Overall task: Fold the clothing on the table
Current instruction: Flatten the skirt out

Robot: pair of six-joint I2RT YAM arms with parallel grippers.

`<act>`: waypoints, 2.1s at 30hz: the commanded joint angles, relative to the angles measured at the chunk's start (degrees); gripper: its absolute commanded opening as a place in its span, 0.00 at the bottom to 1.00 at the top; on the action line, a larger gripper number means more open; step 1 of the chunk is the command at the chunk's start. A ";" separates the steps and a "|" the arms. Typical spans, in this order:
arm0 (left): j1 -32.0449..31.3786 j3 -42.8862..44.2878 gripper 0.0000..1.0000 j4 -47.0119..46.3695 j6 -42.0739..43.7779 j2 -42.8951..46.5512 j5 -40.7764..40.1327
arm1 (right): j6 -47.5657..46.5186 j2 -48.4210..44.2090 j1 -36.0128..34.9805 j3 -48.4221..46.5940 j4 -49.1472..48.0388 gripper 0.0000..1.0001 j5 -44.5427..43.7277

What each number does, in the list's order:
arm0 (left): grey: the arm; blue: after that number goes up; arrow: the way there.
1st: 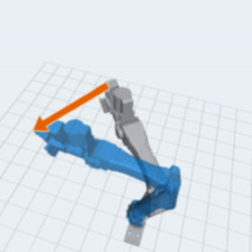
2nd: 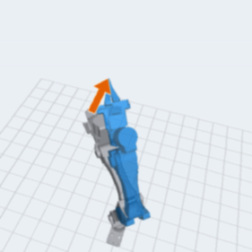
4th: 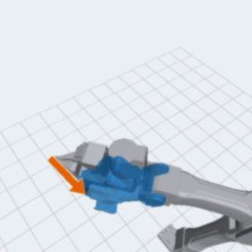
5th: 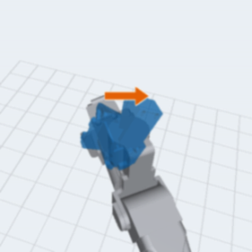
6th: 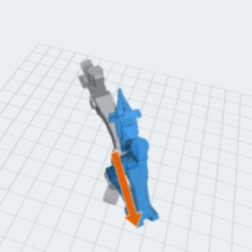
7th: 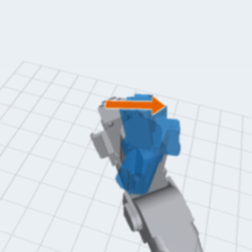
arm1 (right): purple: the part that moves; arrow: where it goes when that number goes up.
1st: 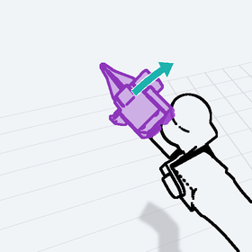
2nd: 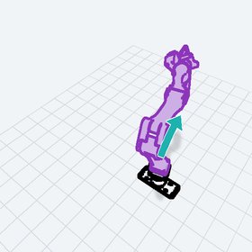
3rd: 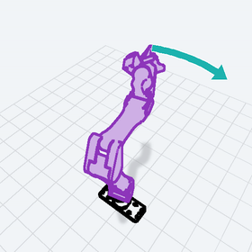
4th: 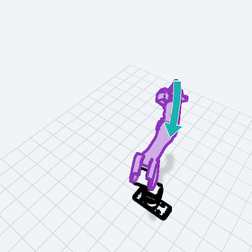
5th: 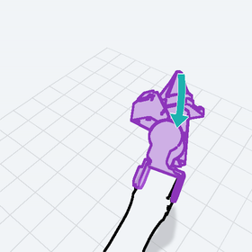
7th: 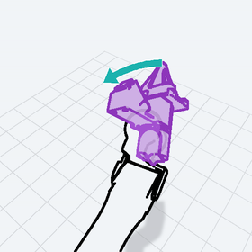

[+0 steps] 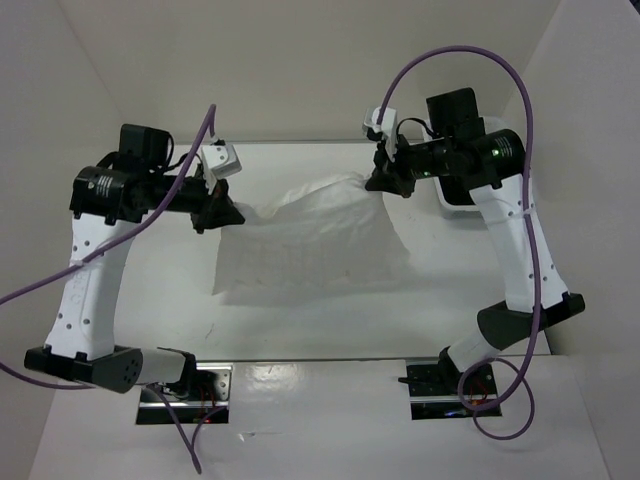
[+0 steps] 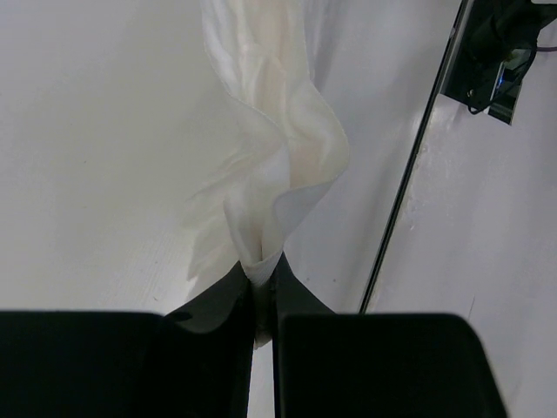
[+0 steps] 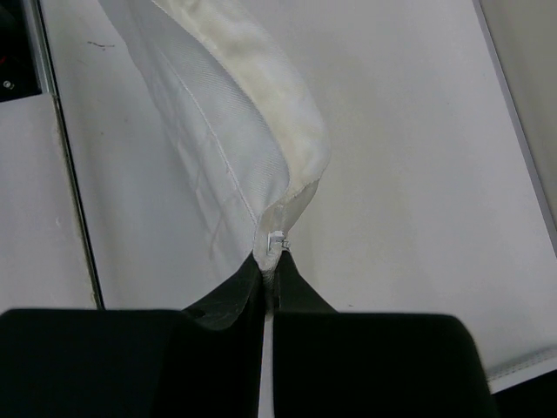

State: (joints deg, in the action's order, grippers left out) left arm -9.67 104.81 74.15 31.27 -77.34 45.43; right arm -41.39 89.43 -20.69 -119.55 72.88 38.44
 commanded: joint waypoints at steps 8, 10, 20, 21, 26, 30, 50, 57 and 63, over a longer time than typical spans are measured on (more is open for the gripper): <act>2.29 -3.74 0.00 0.03 2.48 2.29 3.26 | -2.30 -0.92 0.30 1.93 1.47 0.00 6.04; 2.29 -5.84 0.00 0.03 3.01 0.80 3.96 | -1.77 0.30 0.30 5.09 -0.10 0.00 6.65; 3.08 -9.54 0.00 -9.53 2.41 -18.70 3.98 | 12.80 9.87 0.30 15.57 -20.65 0.00 -1.86; 4.04 -9.54 0.00 -11.99 0.92 -19.42 2.92 | 13.78 11.02 0.30 14.96 -21.72 0.00 -2.74; 5.19 -10.16 0.00 -31.68 -10.60 -21.88 -10.50 | 18.79 18.31 0.30 8.73 -26.39 0.00 -11.88; 5.19 -6.74 0.00 -33.90 -12.28 -26.80 -13.00 | 20.90 25.16 0.30 2.49 -27.18 0.00 -15.49; 5.19 -7.34 0.99 -49.02 -30.56 -33.84 -42.29 | 35.06 40.48 0.30 -13.01 -29.74 0.76 -54.27; 2.11 -10.58 0.99 -39.08 -27.66 -34.63 -30.23 | 29.79 22.84 0.30 12.12 -32.09 0.81 -42.31; 2.11 -19.12 0.99 -43.73 -28.27 -34.63 -30.22 | 27.59 18.06 0.30 25.23 -33.85 0.82 -37.57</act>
State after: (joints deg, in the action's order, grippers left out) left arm -8.14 86.80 31.48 2.98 -111.57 13.43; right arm -12.01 110.45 -20.47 -97.36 42.39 -3.09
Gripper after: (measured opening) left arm 0.990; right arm 0.820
